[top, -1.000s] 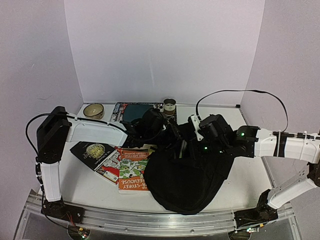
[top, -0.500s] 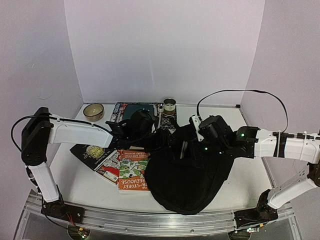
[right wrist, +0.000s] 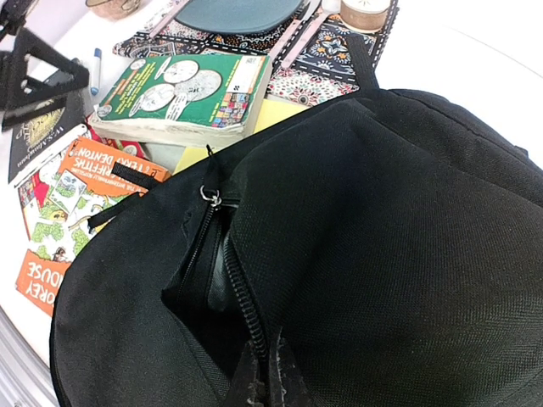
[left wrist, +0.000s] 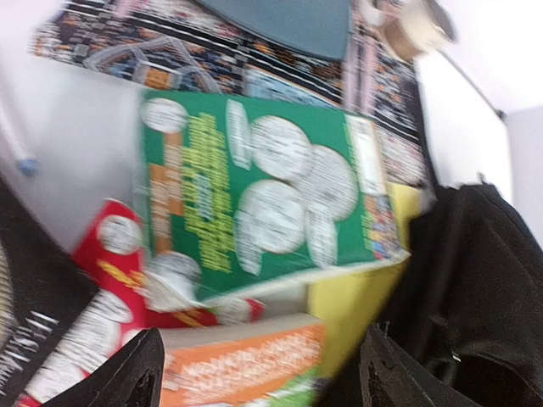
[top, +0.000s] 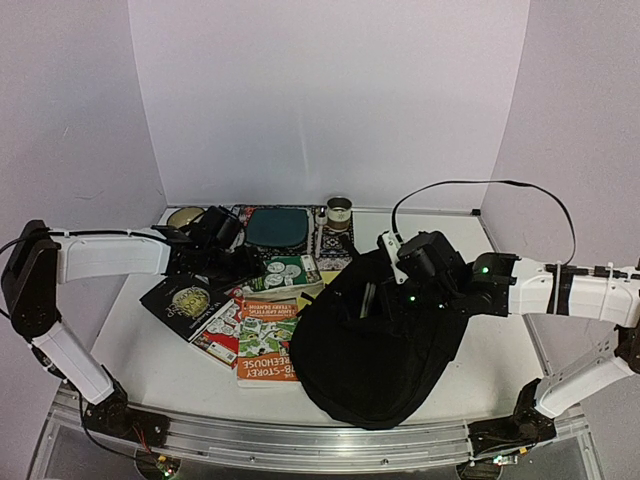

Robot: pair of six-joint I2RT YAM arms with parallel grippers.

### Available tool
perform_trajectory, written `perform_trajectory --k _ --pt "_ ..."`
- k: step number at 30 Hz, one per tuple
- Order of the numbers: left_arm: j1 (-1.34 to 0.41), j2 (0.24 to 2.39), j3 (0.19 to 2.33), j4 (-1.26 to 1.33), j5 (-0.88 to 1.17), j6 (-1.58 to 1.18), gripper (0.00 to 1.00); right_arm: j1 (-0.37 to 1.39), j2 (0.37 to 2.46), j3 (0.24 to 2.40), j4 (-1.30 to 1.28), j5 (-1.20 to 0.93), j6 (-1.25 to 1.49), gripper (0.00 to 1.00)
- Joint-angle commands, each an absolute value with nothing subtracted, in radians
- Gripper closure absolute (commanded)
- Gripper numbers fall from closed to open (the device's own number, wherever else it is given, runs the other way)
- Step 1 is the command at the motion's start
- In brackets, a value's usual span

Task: Pack the student bag
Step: Grab the pen at the center of the board.

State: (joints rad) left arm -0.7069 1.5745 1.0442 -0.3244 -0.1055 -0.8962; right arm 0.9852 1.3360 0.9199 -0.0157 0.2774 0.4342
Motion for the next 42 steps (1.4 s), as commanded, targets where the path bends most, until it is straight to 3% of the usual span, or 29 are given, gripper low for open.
perform_trajectory --k 1,8,19,26,32,42 --pt "-0.602 1.538 1.069 -0.426 -0.172 -0.827 0.19 0.995 1.348 0.949 0.000 0.251 0.413 1.00" --pt "-0.432 1.596 1.131 -0.499 -0.220 -0.874 0.19 0.995 1.357 0.952 -0.012 0.234 0.411 1.00" --pt "-0.265 1.834 1.328 -0.604 -0.187 -0.847 0.32 0.995 1.349 0.950 -0.027 0.231 0.402 1.00" --pt "-0.239 1.950 1.421 -0.612 -0.165 -0.819 0.49 0.996 1.347 0.952 -0.032 0.255 0.390 1.00" --pt "-0.236 2.037 1.493 -0.622 -0.134 -0.798 0.57 0.995 1.362 0.962 -0.035 0.257 0.383 1.00" --pt "-0.235 2.101 1.510 -0.664 -0.111 -0.827 0.57 0.995 1.369 0.960 -0.034 0.283 0.374 1.00"
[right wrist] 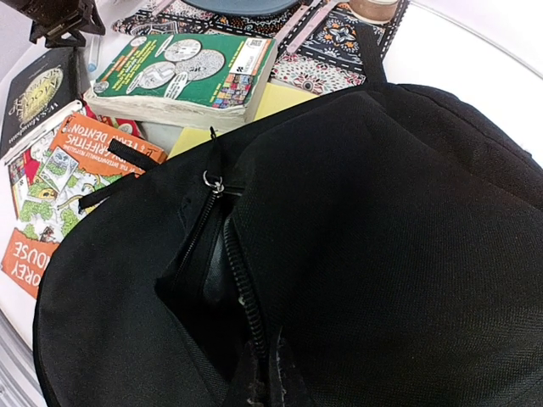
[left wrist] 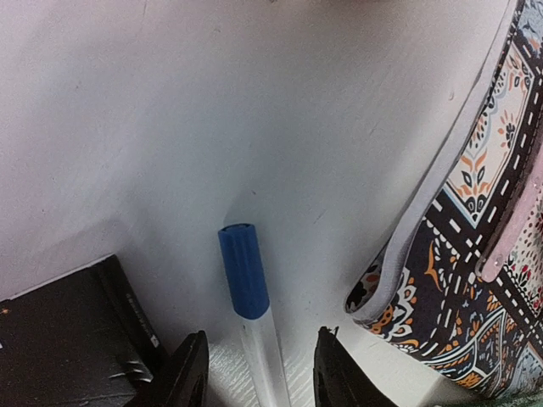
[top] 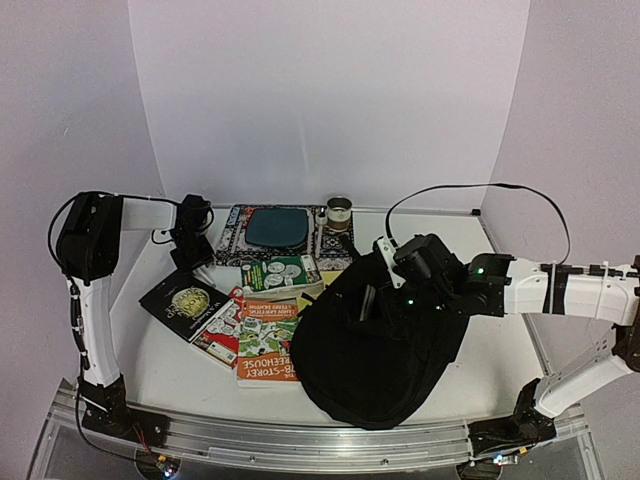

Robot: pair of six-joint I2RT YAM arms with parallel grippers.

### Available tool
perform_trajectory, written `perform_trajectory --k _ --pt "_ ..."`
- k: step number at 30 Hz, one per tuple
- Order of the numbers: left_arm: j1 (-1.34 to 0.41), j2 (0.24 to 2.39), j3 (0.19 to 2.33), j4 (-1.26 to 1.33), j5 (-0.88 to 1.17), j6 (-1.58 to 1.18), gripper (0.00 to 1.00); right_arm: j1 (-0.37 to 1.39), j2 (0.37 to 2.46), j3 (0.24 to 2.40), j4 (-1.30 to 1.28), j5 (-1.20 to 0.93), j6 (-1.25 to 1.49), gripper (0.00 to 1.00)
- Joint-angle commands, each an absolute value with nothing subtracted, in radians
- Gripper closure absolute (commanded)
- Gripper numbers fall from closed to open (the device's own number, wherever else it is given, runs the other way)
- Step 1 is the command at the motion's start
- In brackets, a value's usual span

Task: Pack the student bag
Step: Grab the pen at the center of the board.

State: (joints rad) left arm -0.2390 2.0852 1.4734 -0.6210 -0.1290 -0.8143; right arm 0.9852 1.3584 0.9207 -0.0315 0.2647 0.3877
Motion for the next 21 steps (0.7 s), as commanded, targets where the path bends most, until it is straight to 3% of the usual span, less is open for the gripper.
perform_trajectory --k 1,11,21 --pt "-0.235 2.107 1.513 -0.666 -0.103 -0.822 0.58 0.995 1.370 0.960 -0.034 0.284 0.373 1.00" --pt "-0.236 2.192 1.524 -0.699 -0.090 -0.764 0.67 0.996 1.364 0.957 -0.034 0.299 0.363 1.00" --pt "-0.236 2.186 1.564 -0.704 -0.050 -0.732 0.87 0.995 1.362 0.956 -0.034 0.302 0.359 1.00"
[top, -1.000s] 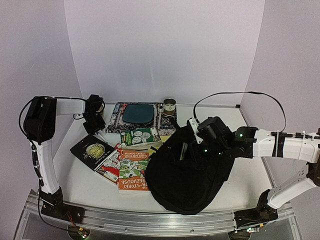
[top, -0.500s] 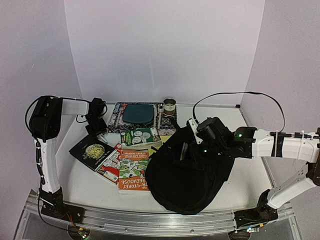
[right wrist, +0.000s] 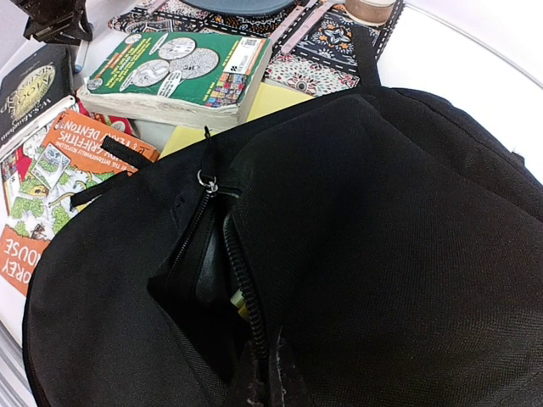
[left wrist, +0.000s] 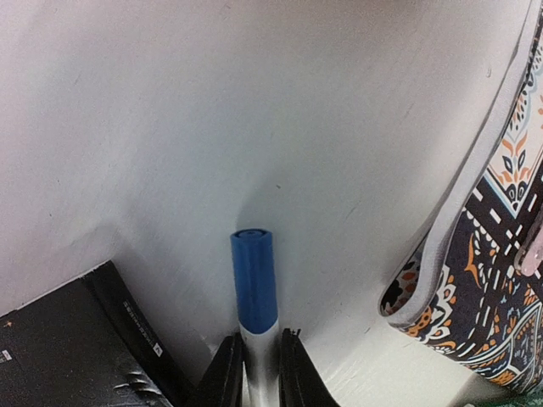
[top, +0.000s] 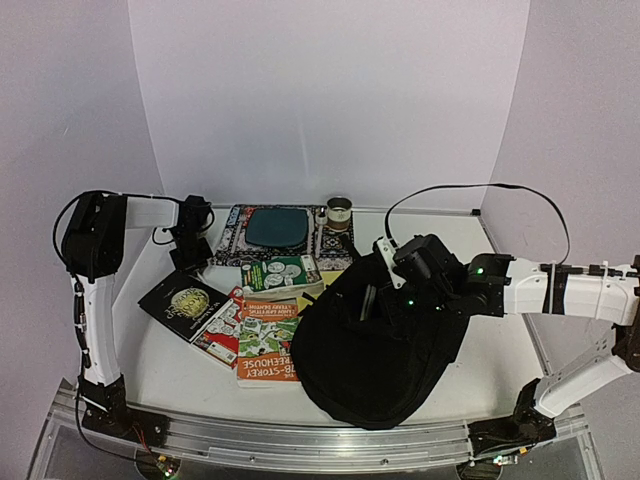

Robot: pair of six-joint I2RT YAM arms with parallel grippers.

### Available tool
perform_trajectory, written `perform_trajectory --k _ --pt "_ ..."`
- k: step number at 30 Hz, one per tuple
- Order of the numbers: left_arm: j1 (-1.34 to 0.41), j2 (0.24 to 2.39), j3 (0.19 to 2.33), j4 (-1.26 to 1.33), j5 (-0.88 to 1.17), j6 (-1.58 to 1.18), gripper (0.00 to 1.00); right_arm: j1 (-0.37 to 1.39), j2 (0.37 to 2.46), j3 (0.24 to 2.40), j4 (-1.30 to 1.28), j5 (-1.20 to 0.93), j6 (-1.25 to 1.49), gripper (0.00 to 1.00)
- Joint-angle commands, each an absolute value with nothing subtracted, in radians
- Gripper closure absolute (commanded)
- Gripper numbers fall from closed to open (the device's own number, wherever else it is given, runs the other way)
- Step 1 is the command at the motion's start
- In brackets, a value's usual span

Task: Pack the student bag
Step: Grab the pen at the center of the board.

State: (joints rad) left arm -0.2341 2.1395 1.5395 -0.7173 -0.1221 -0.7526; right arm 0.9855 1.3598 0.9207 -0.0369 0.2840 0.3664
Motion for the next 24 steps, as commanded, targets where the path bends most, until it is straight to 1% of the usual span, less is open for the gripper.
perform_trajectory --k 1,6,10,17,24 --pt "-0.235 2.179 1.572 -0.704 -0.048 -0.731 0.88 0.995 1.361 0.956 -0.034 0.302 0.358 1.00" --pt "-0.235 2.133 1.596 -0.703 -0.010 -0.731 0.96 0.995 1.351 0.956 -0.034 0.303 0.360 1.00" --pt "-0.236 2.074 1.598 -0.701 -0.003 -0.732 0.99 0.995 1.343 0.953 -0.036 0.306 0.358 1.00" --pt "-0.260 1.958 1.572 -0.686 0.061 -0.726 1.00 0.995 1.351 0.970 -0.037 0.308 0.350 1.00" --pt "-0.332 1.825 1.502 -0.641 0.111 -0.727 1.00 0.995 1.366 0.990 -0.037 0.287 0.350 1.00"
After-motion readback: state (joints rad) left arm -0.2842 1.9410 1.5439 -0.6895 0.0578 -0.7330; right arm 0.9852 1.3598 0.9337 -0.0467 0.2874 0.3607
